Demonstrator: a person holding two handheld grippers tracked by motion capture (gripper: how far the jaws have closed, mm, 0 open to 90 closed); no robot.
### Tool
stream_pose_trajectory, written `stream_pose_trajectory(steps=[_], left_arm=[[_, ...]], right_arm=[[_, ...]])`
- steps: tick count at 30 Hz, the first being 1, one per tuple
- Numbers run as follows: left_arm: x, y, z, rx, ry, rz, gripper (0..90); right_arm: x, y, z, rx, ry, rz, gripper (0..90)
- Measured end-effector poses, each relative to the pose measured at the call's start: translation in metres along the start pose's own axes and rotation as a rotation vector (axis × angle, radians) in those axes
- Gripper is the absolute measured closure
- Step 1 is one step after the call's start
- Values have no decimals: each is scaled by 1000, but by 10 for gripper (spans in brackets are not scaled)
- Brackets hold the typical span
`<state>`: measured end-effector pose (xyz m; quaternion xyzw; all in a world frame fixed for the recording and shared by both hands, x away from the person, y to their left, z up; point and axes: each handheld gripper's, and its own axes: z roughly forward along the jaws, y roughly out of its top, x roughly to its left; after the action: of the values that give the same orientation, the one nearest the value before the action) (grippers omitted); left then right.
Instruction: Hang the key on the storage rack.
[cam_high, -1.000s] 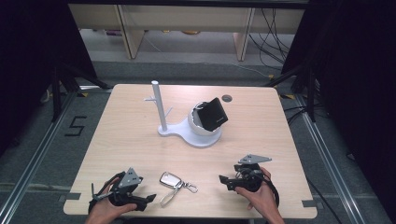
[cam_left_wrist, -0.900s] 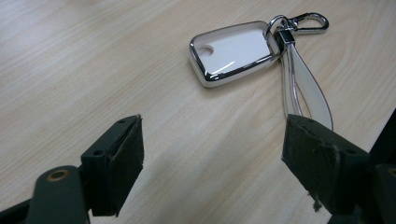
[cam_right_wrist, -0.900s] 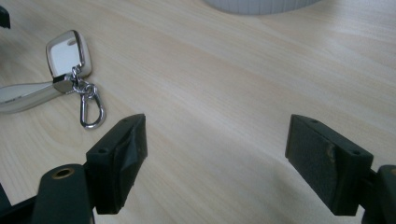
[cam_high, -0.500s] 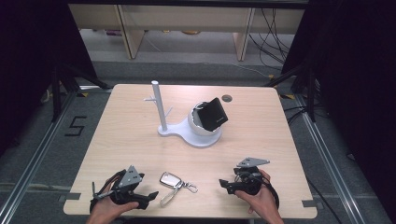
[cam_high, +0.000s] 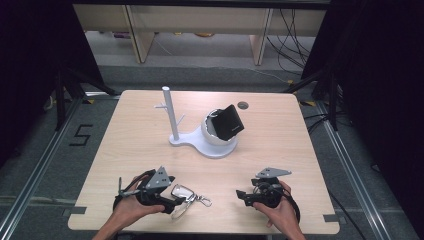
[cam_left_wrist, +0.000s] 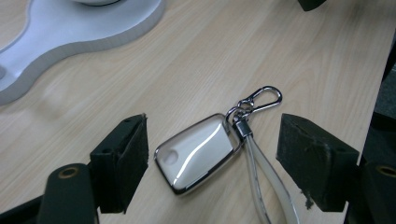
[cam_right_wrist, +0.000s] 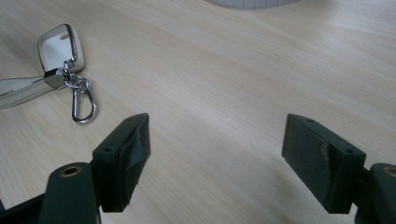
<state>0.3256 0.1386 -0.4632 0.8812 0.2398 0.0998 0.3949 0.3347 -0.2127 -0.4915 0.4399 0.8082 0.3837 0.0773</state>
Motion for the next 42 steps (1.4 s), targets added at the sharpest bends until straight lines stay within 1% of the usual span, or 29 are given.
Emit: stream_pose_trajectory(steps=[1, 2, 3, 4, 6, 7, 8, 9, 11, 12, 14, 15, 16, 17, 19, 23, 28, 29, 30, 31, 32, 33, 34, 35, 36, 37, 39, 40, 42], left_arm=[[-2, 3, 4, -11, -35, -24, 234], [-3, 6, 7, -8, -45, -11, 231], [-4, 9, 8, 5, -37, 12, 234], [-5, 12, 11, 22, -40, 49, 237], [-9, 19, 18, 39, -57, 83, 248], [-11, 24, 21, 55, -62, 108, 250], [-14, 27, 24, 74, -70, 126, 251], [-14, 29, 25, 96, -85, 144, 250], [-18, 33, 31, 123, -97, 175, 253], [-19, 35, 34, 145, -102, 191, 265], [-23, 37, 42, 188, -94, 220, 286], [-25, 39, 47, 216, -100, 242, 303], [-26, 40, 50, 254, -111, 273, 323], [-28, 41, 55, 260, -114, 271, 325], [-25, 45, 60, 311, -108, 332, 352], [-22, 47, 68, 367, -122, 376, 399], [-19, 49, 75, 420, -139, 382, 410], [-19, 50, 76, 430, -142, 389, 415], [-19, 50, 78, 437, -144, 389, 426], [-19, 50, 79, 447, -144, 387, 435], [-19, 51, 81, 458, -147, 395, 436], [-19, 51, 82, 467, -152, 399, 441], [-18, 51, 83, 471, -158, 403, 443], [-18, 52, 84, 474, -159, 398, 447], [-18, 52, 85, 481, -162, 389, 456], [-18, 53, 86, 491, -161, 388, 466], [-19, 55, 87, 504, -166, 378, 482], [-18, 56, 88, 513, -172, 383, 500], [-19, 57, 90, 517, -170, 378, 518]], right_arm=[[1, 0, -1, 1, -5, 7, 246], [-1, 0, 1, -16, 15, -17, 246], [-1, 0, 0, -9, 7, -19, 247], [1, 0, -1, -1, 15, 6, 247], [2, 0, 0, -4, 33, 20, 247], [1, 1, -1, -5, 18, 10, 246], [-1, 1, -1, -12, 30, 4, 246], [0, 1, -2, -4, 29, 27, 246], [-3, 0, 0, -8, 30, 5, 246], [-2, 0, -1, -2, 23, 9, 246], [0, 1, 0, 1, 50, 30, 247], [-2, 1, 1, -10, 56, -2, 248], [-1, 1, 1, -11, 67, 6, 250], [3, 0, 1, -9, 72, 43, 249], [3, 0, 1, -8, 78, 43, 250], [2, 1, -1, -6, 84, 23, 249], [2, 1, -1, -13, 112, 40, 251], [1, 1, -1, -26, 112, 22, 253], [3, 1, 0, -18, 140, 63, 253], [2, 1, 0, -29, 141, 64, 253], [0, 1, -2, -36, 120, 37, 253], [3, 1, -2, -20, 139, 97, 253], [-1, 1, -1, -39, 133, 54, 253], [-1, 1, -1, -37, 135, 58, 253], [1, 1, -2, -25, 145, 92, 253], [-1, 1, -1, -31, 146, 77, 253], [-1, 0, -1, -29, 142, 85, 254], [-4, 0, 0, -42, 159, 75, 253], [-4, 0, -1, -41, 149, 74, 254]])
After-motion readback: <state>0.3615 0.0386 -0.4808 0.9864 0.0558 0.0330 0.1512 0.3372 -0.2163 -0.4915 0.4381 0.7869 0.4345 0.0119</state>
